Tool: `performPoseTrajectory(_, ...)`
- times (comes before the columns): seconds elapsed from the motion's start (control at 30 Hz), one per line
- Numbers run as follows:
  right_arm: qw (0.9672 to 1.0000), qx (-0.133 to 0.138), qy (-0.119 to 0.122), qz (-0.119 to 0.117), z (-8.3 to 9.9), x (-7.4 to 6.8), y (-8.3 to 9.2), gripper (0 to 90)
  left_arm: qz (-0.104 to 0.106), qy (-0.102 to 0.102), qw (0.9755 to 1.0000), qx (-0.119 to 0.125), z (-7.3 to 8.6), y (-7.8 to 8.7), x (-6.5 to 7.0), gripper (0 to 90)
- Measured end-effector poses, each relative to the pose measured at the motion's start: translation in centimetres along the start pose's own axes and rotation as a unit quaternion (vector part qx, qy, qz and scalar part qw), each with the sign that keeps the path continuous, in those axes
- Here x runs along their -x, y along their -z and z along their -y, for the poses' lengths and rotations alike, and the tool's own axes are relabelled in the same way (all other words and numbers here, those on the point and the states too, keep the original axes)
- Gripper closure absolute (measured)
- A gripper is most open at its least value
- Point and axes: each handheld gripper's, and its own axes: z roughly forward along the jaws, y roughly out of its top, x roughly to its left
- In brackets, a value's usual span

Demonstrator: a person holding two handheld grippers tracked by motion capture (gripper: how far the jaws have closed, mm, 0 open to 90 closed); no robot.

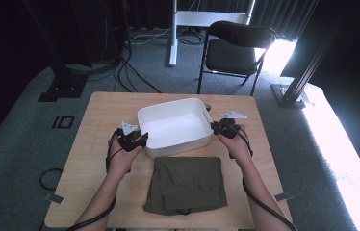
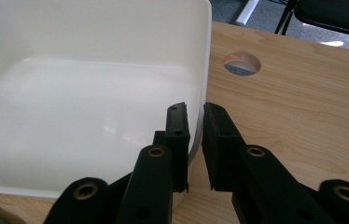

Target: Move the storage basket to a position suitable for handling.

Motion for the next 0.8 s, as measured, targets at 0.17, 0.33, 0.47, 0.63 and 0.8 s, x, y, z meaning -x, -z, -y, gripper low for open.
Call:
performPoseTrajectory(0.17, 0.9999, 0.000, -0.008, 0.007, 0.4, 0.9, 0.7, 81.1, 0.005, -0.014, 0.9999, -0.004, -0.5, -0.8, 0.8, 64.3)
performPoseTrajectory(0.33, 0.9997, -0.001, -0.019, 0.016, 0.9, 1.9, 1.5, 81.2, 0.016, -0.023, 0.9996, -0.006, -1.0, -1.7, 1.7, 64.3)
performPoseTrajectory(0.47, 0.9993, 0.001, -0.030, 0.024, 1.3, 2.6, 2.1, 81.3, 0.026, -0.028, 0.9993, -0.008, -1.4, -2.3, 2.3, 64.3)
performPoseTrajectory(0.63, 0.9985, 0.004, -0.045, 0.032, 1.8, 3.3, 2.8, 81.4, 0.030, -0.035, 0.9989, -0.008, -1.8, -3.1, 3.0, 64.6)
performPoseTrajectory(0.8, 0.9977, 0.004, -0.053, 0.042, 2.2, 3.9, 3.4, 81.0, 0.035, -0.049, 0.9982, -0.009, -2.3, -4.1, 3.6, 64.8)
